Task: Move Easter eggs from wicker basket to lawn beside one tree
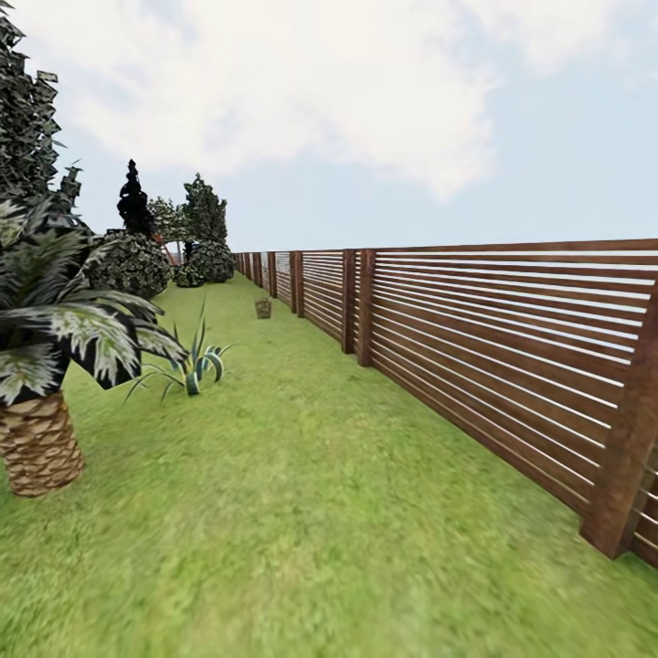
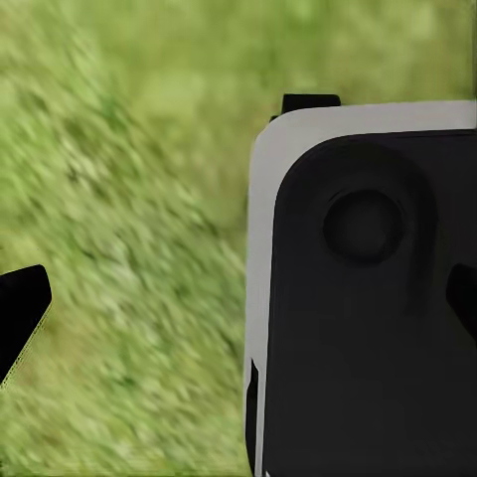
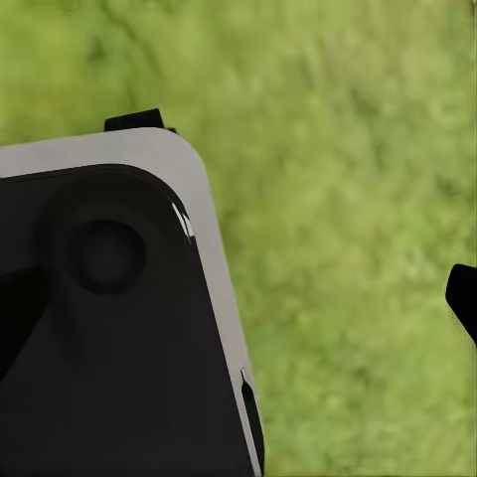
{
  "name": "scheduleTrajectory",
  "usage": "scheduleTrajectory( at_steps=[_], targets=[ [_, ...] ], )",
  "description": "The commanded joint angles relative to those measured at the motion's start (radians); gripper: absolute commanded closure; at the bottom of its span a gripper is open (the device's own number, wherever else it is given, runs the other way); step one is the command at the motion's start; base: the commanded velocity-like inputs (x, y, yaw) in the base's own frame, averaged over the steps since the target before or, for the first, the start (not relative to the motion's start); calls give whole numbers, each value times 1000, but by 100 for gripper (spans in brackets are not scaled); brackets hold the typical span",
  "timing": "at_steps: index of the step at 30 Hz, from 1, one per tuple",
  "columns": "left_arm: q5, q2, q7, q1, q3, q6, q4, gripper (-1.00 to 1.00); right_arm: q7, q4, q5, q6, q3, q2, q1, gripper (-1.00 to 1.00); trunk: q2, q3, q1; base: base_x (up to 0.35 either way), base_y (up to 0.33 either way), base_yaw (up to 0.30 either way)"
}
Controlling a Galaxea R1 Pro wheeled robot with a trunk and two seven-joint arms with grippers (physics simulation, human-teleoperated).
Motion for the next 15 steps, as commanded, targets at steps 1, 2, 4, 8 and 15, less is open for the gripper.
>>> scheduleTrajectory(
  at_steps=[1, 2, 4, 8, 15],
  targets=[
    [0, 0, 1, 1, 1, 0, -2, -100, 1, 4, -8, -8, 3, 0, -2, -100, -1, -1, 1, 318, 0, 0],
    [0, 0, 1, 1, 1, 0, -2, -100, 1, 4, -8, -8, 3, 0, -2, -100, -1, -1, 1, 318, 0, 0],
    [0, 0, 1, 1, 1, 0, -2, -100, 1, 4, -8, -8, 3, 0, -2, -100, -1, -1, 1, 318, 0, 0],
    [0, 0, 1, 1, 1, 0, -2, -100, 1, 4, -8, -8, 3, 0, -2, -100, -1, -1, 1, 318, 0, 0],
    [0, 0, 1, 1, 1, 0, -2, -100, 1, 4, -8, -7, 3, 0, -2, -100, -1, -1, 1, 318, 0, 0]
  ],
)
